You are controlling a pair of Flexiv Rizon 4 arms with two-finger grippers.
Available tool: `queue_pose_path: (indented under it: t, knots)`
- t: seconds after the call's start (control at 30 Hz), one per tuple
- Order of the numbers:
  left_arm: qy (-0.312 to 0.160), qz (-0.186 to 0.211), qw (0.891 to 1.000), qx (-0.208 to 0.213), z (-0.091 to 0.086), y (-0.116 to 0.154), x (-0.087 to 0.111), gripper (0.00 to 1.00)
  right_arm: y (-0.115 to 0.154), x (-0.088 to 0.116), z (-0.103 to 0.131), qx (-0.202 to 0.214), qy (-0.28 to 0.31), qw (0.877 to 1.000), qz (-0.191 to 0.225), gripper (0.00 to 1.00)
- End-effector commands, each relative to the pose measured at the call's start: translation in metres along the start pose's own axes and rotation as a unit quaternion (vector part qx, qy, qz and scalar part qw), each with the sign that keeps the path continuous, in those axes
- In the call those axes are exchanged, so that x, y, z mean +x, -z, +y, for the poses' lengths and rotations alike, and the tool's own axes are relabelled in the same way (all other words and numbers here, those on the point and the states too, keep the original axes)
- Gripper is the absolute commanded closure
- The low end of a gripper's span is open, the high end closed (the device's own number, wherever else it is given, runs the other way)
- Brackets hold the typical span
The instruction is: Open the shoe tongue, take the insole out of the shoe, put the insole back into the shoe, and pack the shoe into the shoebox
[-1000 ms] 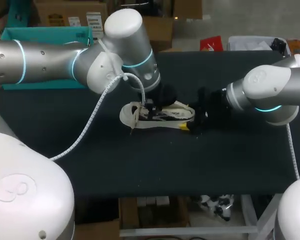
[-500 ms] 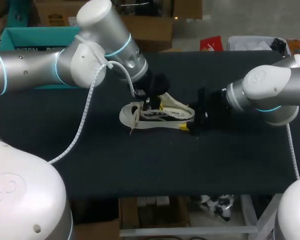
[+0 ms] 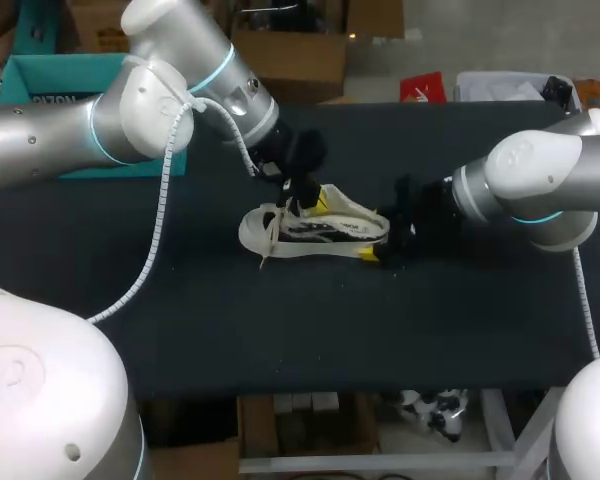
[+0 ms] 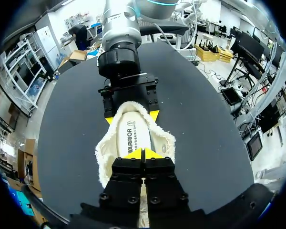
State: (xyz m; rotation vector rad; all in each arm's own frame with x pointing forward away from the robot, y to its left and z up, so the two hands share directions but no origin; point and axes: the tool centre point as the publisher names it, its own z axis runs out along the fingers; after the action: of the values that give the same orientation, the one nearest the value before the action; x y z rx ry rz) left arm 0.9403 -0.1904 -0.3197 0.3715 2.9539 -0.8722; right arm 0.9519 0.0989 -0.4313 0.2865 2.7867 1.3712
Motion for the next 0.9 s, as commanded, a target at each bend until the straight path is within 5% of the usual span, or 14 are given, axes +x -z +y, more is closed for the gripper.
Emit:
queue_pose_path:
  t: [0.03, 0.23, 0.47, 0.9]
  knots:
    - [0.004, 0.017, 1.0, -0.002, -0.002, 0.004, -0.001, 1.0, -0.004, -0.002, -0.006, -0.001, 0.0, 1.0, 0.001, 1.0]
    - [0.039, 0.085, 0.991, -0.094, -0.012, -0.01, -0.01, 1.0, -0.004, -0.002, -0.006, -0.001, 0.0, 1.0, 0.001, 1.0]
    - [0.032, 0.093, 0.982, -0.161, -0.013, -0.021, -0.005, 1.0, -0.004, -0.002, -0.006, -0.001, 0.0, 1.0, 0.001, 1.0]
    - [0.038, 0.13, 0.952, -0.273, 0.016, -0.038, 0.024, 1.0, -0.004, -0.002, -0.006, -0.001, 0.0, 1.0, 0.001, 1.0]
